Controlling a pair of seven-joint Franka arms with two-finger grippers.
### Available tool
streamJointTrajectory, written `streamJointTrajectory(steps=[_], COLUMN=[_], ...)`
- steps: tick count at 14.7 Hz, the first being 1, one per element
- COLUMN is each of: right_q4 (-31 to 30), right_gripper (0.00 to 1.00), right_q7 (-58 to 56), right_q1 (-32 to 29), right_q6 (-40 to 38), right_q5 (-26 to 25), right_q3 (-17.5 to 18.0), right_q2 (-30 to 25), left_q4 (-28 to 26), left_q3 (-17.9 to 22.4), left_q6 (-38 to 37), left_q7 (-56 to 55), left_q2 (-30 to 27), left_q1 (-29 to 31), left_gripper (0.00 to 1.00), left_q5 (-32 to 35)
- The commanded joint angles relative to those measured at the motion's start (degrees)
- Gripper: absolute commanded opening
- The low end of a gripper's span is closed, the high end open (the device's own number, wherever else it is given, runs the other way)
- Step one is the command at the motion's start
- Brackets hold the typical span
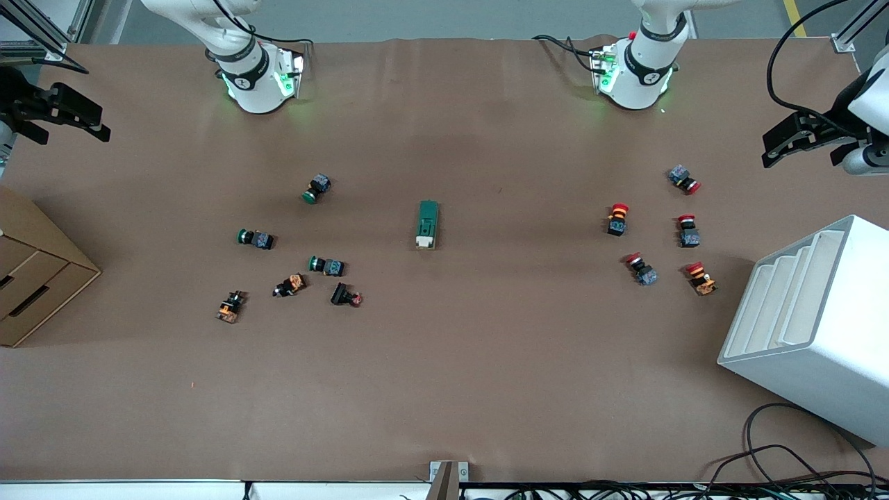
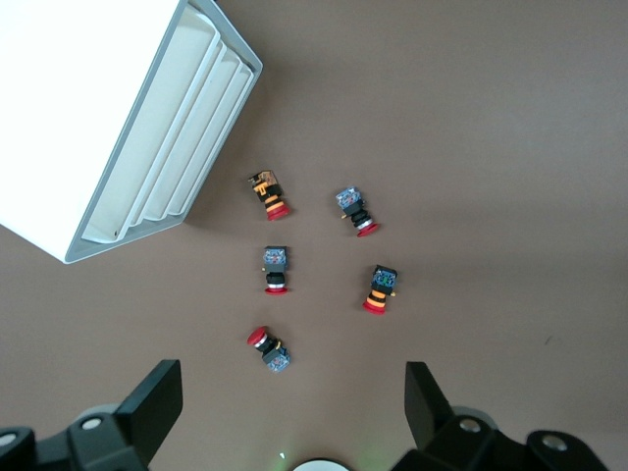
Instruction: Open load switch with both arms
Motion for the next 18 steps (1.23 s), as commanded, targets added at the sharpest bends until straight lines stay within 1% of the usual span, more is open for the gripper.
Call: streamJointTrajectory(steps=[1, 3, 4, 5, 6, 7, 10, 11, 13, 15, 17, 18], right_q4=[-1.5, -1.5, -1.5, -1.5, -1.4, -1.4, 0.6, 0.6, 0.7, 0.9, 1.2, 1.9], right_gripper=[1.00, 1.00, 1.00, 1.00, 1.00, 1.00, 1.00, 1.00, 1.00, 1.00, 1.00, 1.00], right_q7=[-0.4, -0.5, -0.4, -0.4, -0.4, -0.4, 0.4, 0.3, -0.3, -0.4, -0.4, -0.3], right_q1=[0.3, 0.2, 0.2, 0.2, 0.2, 0.2, -0.5, -1.2, -1.6, -1.5, -1.7, -1.4], right_q6=[0.3, 0.3, 0.3, 0.3, 0.3, 0.1, -1.2, -1.2, -0.8, -0.2, 0.6, 1.0], right_q5=[-0.6, -0.6, -0.6, -0.6, -0.6, -0.6, -0.2, 0.2, 0.1, -0.6, -1.3, -1.8], right_q3=[0.1, 0.1, 0.1, 0.1, 0.1, 0.1, -0.4, -0.5, -0.5, -0.5, -0.4, -0.4], right_q2=[-1.6, -1.6, -1.6, -1.6, -1.6, -1.6, -0.9, -0.6, 3.5, 6.8, 12.4, 13.5], left_q4=[1.0, 1.0, 1.2, 2.6, 3.2, 3.2, 1.3, 0.9, 0.9, 0.9, 0.9, 0.9], left_q3=[-0.3, -0.8, -2.3, -4.1, -5.5, -6.9, -10.3, -11.6, -12.0, -12.0, -12.1, -12.1], left_q6=[-1.4, -1.3, -0.7, -0.1, 0.8, 2.7, 12.5, 16.2, 21.2, 25.4, 29.5, 31.5], left_q7=[0.5, 0.9, 0.5, 0.0, -0.9, -3.8, -21.6, -27.6, -42.0, -59.7, -70.5, -74.1], left_q2=[0.0, 0.4, 2.0, 3.9, 5.7, 7.3, 12.8, 15.7, 20.9, 25.4, 28.9, 30.5], left_q1=[0.2, -0.4, -1.7, -3.3, -4.7, -6.4, -12.3, -15.1, -22.9, -30.0, -35.0, -37.1], left_gripper=[1.00, 1.00, 1.00, 1.00, 1.00, 1.00, 1.00, 1.00, 1.00, 1.00, 1.00, 1.00], left_q5=[1.0, 2.0, 4.0, 6.9, 8.4, 8.2, 7.0, 7.2, 8.5, 13.1, 17.6, 18.7])
